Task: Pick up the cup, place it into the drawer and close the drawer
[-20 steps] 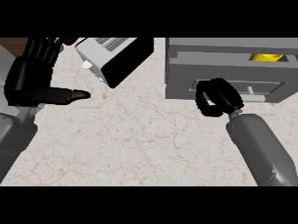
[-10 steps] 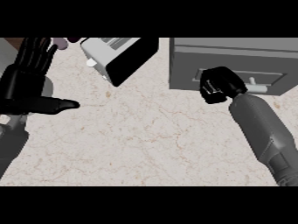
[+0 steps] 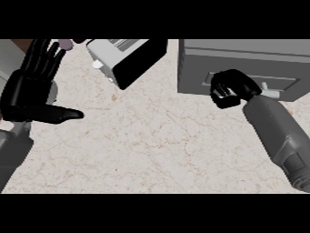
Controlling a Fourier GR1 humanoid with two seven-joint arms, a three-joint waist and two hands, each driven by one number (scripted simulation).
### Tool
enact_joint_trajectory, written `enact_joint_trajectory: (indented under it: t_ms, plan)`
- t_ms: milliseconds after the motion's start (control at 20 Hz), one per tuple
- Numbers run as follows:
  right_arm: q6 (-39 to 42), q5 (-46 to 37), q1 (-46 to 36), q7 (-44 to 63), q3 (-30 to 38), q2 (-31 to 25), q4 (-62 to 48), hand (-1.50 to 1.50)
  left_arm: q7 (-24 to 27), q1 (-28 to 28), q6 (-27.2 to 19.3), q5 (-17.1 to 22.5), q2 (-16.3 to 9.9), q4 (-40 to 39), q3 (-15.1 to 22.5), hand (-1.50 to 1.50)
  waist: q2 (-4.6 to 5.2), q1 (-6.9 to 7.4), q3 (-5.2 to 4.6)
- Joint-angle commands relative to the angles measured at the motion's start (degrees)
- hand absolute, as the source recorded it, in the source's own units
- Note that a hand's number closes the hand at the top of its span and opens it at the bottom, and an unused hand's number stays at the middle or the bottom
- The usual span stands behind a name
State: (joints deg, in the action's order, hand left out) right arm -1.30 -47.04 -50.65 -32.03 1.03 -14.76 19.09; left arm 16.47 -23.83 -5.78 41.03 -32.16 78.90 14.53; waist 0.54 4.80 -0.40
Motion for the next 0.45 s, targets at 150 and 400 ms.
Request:
enact_joint_trajectory:
  t_ms: [150,400]
  plan:
    - [-1.4,3.2,-6.1,3.5,5.7,-5.4,-3.4,1.50,0.3,0.5,2.7,0.8,-0.3,-0.7,-0.6,-1.50,2.47,2.03,0.66]
    - [-1.1,3.1,-6.8,3.4,5.7,-4.4,-4.1,1.50,0.5,0.3,1.8,-0.4,2.2,-1.7,1.2,-1.50,2.71,1.95,0.62]
